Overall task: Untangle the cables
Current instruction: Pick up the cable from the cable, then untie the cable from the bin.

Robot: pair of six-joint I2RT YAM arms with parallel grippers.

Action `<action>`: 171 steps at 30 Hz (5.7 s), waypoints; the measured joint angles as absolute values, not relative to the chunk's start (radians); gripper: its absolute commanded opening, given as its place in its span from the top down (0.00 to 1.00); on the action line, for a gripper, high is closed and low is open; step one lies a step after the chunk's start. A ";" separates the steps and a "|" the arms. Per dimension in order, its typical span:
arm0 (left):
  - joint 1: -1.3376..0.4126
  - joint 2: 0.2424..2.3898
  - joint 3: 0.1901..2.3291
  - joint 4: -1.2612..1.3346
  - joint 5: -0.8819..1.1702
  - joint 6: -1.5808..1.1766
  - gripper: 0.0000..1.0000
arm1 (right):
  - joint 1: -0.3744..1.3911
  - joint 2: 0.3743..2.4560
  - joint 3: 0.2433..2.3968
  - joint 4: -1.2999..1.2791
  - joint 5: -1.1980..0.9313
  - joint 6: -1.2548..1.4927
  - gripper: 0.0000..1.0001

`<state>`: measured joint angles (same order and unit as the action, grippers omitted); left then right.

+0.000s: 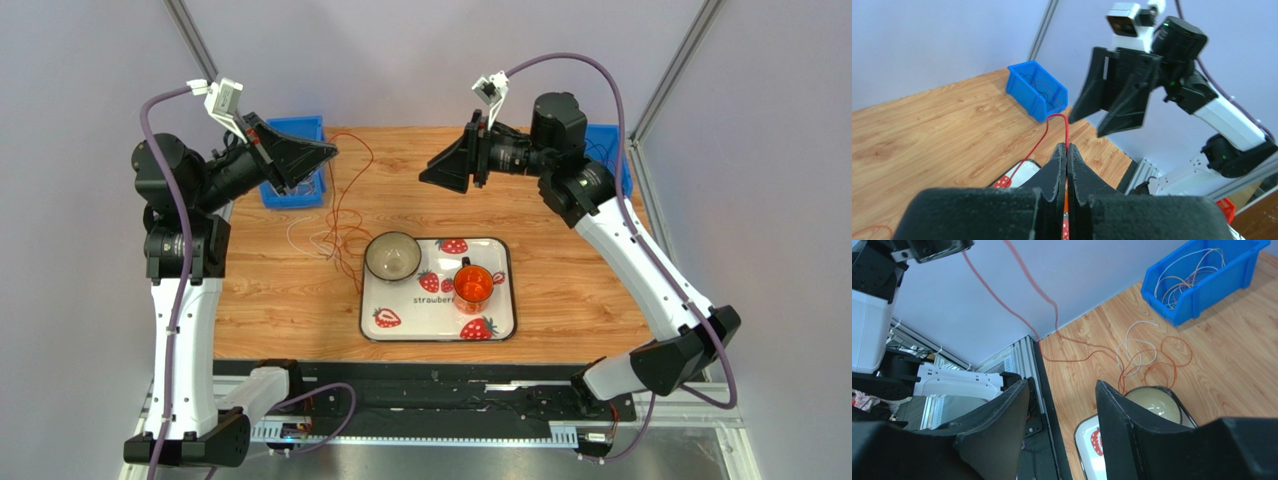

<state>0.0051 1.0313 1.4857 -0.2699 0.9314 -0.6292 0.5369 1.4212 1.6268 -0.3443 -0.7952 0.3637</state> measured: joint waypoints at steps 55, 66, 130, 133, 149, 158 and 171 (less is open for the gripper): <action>0.001 0.872 1.132 -0.514 0.693 -0.417 0.60 | 0.728 1.736 2.383 -0.262 -0.628 0.351 1.00; 0.001 0.958 0.869 -0.385 0.619 -0.511 0.62 | 0.728 1.728 2.397 -0.169 -0.518 0.353 1.00; -0.208 0.823 0.647 -0.364 0.027 -0.965 0.40 | 0.728 1.370 2.180 -0.099 -0.016 -0.338 1.00; -0.208 0.852 0.601 -0.314 0.044 -1.053 0.41 | 0.728 1.365 2.179 -0.099 -0.016 -0.337 1.00; -0.208 0.937 0.379 -0.006 0.024 -1.348 0.42 | 0.728 1.327 2.125 -0.093 -0.016 -0.329 1.00; -0.208 0.859 0.339 0.107 0.002 -1.372 0.42 | 0.728 1.324 2.111 -0.092 -0.016 -0.327 1.00; -0.208 1.150 0.339 0.273 0.062 -1.384 0.51 | 0.728 1.306 2.083 -0.089 -0.017 -0.315 1.00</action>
